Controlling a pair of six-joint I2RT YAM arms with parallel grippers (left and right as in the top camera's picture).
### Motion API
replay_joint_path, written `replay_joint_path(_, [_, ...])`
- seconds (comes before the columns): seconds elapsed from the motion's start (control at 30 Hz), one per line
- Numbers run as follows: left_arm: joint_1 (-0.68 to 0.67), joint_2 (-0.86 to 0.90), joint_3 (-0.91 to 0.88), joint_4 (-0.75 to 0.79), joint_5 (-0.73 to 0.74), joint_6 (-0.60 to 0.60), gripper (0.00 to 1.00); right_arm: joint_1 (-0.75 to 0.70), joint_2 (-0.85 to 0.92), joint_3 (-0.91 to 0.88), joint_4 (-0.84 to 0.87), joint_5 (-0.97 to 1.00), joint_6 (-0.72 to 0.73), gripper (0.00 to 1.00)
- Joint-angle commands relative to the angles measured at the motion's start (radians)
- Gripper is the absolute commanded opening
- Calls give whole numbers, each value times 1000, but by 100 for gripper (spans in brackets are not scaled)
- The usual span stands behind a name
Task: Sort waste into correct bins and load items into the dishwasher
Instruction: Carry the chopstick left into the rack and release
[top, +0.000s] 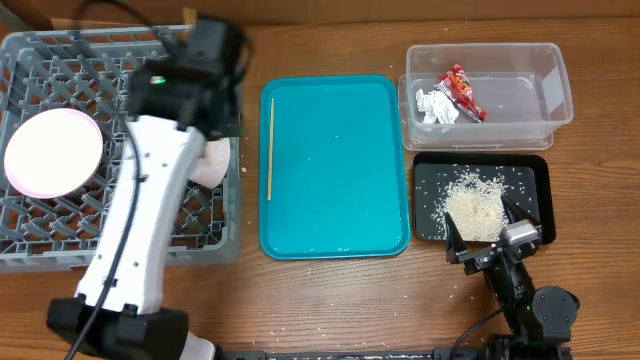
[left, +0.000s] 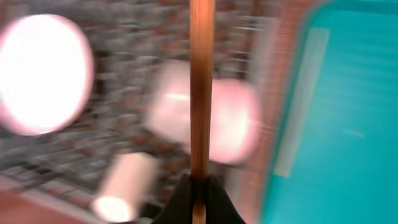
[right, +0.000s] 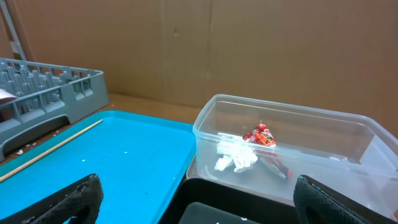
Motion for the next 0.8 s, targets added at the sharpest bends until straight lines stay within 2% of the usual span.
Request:
replay_joint_path(0.0, [108, 60, -59, 9, -163, 95, 4, 1, -10, -10, 2, -1, 7, 100])
replay_joint_path(0.07, [181, 70, -94, 43, -113, 118, 4, 1, -10, -10, 2, -1, 7, 100])
replay_joint_path(0.17, [290, 90, -162, 134, 21, 243, 4, 1, -10, -10, 2, -1, 7, 100])
replay_joint_path(0.23, [343, 103, -192, 170, 56, 303, 4, 1, -10, -10, 2, -1, 7, 100])
replay_joint_path(0.4, [430, 135, -205, 225, 89, 326, 4, 1, -10, -10, 2, -1, 7, 100])
replay_joint_path(0.5, [446, 149, -205, 251, 156, 422, 5, 1, -10, -10, 2, -1, 7, 100])
replay_joint_path(0.6, [443, 149, -204, 254, 171, 451, 24, 1, -10, -10, 2, -1, 7, 100])
replay_joint_path(0.7, [438, 138, -190, 232, 171, 451, 36, 1, -10, -10, 2, -1, 7, 100])
replay_joint_path(0.77, [436, 130, -163, 203, 171, 433, 40, 1, -10, -10, 2, -1, 7, 100])
